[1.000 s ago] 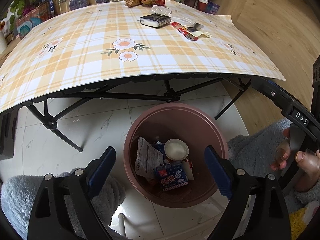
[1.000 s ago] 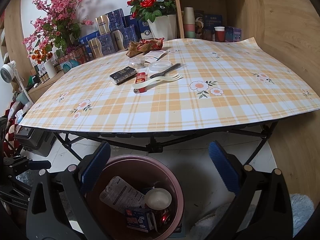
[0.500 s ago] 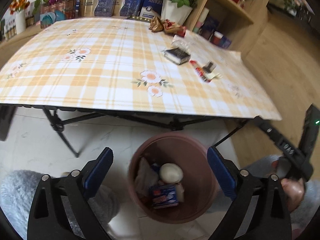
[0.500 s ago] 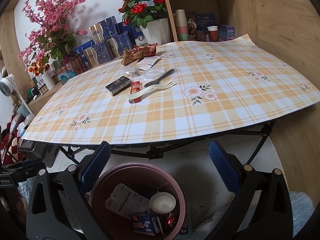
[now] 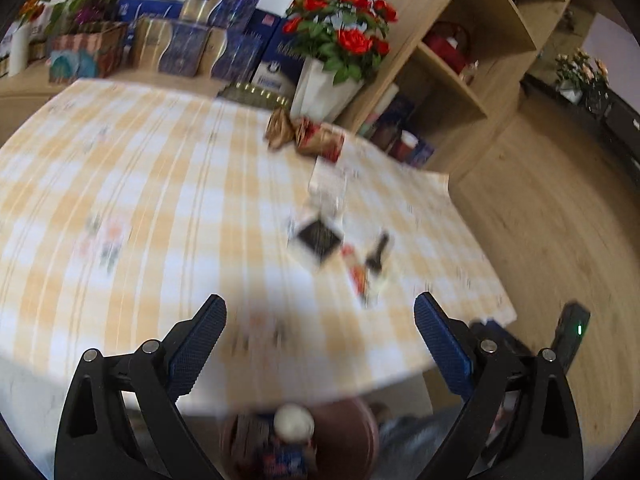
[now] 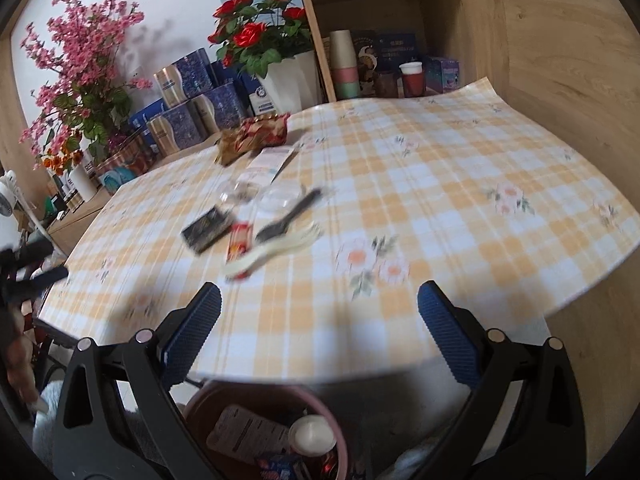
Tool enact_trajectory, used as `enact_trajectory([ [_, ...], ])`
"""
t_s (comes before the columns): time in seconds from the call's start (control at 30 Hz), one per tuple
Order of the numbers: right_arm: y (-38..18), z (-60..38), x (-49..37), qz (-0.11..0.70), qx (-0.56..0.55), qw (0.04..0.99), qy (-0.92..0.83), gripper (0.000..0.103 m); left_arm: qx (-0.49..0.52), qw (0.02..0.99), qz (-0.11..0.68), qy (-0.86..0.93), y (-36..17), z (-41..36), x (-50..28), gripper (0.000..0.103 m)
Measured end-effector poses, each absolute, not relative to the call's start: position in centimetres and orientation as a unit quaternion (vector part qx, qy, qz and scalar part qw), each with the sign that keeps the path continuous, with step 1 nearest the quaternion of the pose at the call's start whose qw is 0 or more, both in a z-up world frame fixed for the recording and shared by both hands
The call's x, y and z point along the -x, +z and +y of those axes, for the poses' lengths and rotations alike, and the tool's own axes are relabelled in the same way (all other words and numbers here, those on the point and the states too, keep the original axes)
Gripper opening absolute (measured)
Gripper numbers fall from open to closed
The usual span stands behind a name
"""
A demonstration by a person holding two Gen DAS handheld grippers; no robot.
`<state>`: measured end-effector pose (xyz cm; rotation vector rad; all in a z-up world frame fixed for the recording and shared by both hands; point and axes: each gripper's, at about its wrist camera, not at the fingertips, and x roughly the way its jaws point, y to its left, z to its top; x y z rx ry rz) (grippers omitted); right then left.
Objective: Collect trash
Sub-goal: 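Raise both tools toward the brown-and-red crumpled wrapper on the table, then grasp the crumpled wrapper with the left gripper while the right grasps the white paper pouch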
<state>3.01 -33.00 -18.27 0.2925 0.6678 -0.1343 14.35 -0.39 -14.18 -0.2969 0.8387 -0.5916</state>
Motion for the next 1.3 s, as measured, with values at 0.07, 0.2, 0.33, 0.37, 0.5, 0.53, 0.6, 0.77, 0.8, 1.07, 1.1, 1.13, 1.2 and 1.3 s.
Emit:
enact_trajectory([
  [0.07, -17.6, -34.0, -4.7, 0.325, -0.140, 0.933, -0.068, 0.097, 0.150, 0.864, 0.392, -0.279, -13.4, -1.6, -18.0, 0.094],
  [0.2, -16.8, -35.7, -7.5, 0.322, -0.140, 0.934, -0.069, 0.097, 0.171, 0.865, 0.391, -0.266, -12.3, -4.0, -25.4, 0.097],
  [0.33, -16.5, -37.4, -10.1, 0.323, -0.146, 0.932, -0.072, 0.097, 0.202, 0.860, 0.400, -0.245, -12.1, -6.6, -33.9, 0.097],
  [0.37, -16.6, -37.8, -10.7, 0.323, -0.149, 0.932, -0.073, 0.097, 0.208, 0.862, 0.400, -0.233, -12.4, -7.1, -35.8, 0.097],
  [0.5, -16.9, -38.9, -12.5, 0.325, -0.147, 0.932, -0.072, 0.097, 0.238, 0.860, 0.415, -0.179, -14.7, -9.1, -42.3, 0.097],
  [0.53, -17.1, -39.1, -12.7, 0.326, -0.145, 0.931, -0.072, 0.097, 0.245, 0.859, 0.415, -0.175, -15.2, -9.4, -43.2, 0.097],
  [0.6, -17.7, -39.8, -13.4, 0.333, -0.143, 0.929, -0.074, 0.097, 0.247, 0.857, 0.420, -0.171, -16.3, -10.2, -44.7, 0.097],
  [0.77, -19.3, -41.6, -14.3, 0.350, -0.155, 0.920, -0.082, 0.097, 0.260, 0.845, 0.440, -0.161, -19.5, -11.4, -47.4, 0.093],
  [0.8, -19.5, -41.9, -14.4, 0.352, -0.158, 0.919, -0.084, 0.097, 0.273, 0.838, 0.443, -0.162, -20.0, -11.3, -47.6, 0.093],
  [1.07, -20.4, -43.2, -15.0, 0.362, -0.160, 0.914, -0.091, 0.097, 0.326, 0.807, 0.462, -0.171, -23.0, -12.6, -49.3, 0.093],
  [1.1, -20.4, -43.2, -15.1, 0.364, -0.159, 0.913, -0.091, 0.097, 0.326, 0.807, 0.459, -0.178, -22.9, -13.0, -49.4, 0.093],
  [1.13, -20.5, -43.3, -15.2, 0.365, -0.158, 0.913, -0.091, 0.097, 0.320, 0.810, 0.457, -0.179, -22.7, -13.3, -49.5, 0.093],
  [1.2, -20.6, -43.2, -15.4, 0.369, -0.154, 0.912, -0.091, 0.097, 0.297, 0.819, 0.460, -0.174, -22.6, -14.2, -50.0, 0.093],
  [1.3, -20.7, -43.0, -15.7, 0.373, -0.151, 0.911, -0.089, 0.097, 0.298, 0.820, 0.461, -0.162, -22.9, -14.5, -50.5, 0.093],
])
